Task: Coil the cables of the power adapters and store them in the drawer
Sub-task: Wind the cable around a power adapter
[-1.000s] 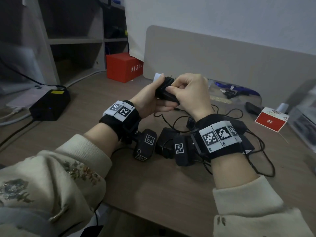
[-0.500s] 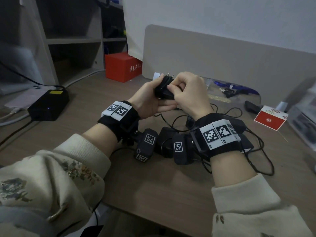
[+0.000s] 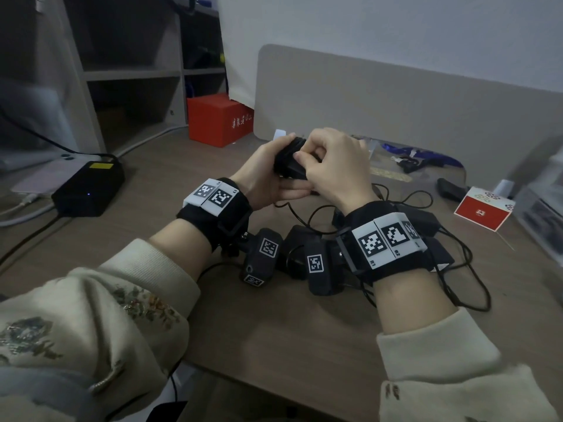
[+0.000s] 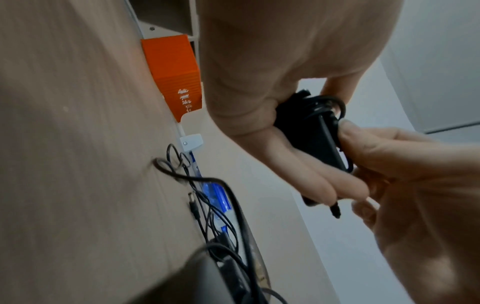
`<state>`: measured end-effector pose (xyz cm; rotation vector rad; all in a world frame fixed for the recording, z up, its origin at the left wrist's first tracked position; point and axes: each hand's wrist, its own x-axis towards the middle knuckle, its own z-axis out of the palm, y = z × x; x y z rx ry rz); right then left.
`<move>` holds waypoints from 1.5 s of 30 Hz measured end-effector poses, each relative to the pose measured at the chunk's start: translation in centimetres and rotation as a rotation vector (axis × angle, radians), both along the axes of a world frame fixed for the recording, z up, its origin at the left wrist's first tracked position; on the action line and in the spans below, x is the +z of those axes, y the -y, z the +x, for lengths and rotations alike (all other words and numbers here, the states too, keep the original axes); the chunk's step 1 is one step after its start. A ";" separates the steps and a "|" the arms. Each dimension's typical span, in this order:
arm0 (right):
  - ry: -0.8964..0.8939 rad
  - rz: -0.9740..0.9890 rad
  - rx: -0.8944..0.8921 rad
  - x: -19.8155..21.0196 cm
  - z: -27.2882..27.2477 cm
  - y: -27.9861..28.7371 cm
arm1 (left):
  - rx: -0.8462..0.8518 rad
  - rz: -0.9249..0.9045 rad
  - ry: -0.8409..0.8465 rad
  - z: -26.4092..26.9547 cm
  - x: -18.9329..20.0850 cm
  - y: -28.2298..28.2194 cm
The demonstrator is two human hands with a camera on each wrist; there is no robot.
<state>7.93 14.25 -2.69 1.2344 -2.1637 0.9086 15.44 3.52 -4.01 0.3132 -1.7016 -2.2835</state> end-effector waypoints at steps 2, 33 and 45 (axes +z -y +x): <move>0.069 -0.012 0.017 -0.1 -0.2 0.1 | 0.028 -0.084 0.037 0.0 -0.1 0.3; 0.430 0.128 0.324 -0.1 -0.4 -1.1 | -0.055 -0.294 0.288 0.1 -0.1 1.1; 0.236 0.148 0.191 -0.5 -0.5 -0.2 | -0.025 -0.278 0.295 -0.1 0.0 0.8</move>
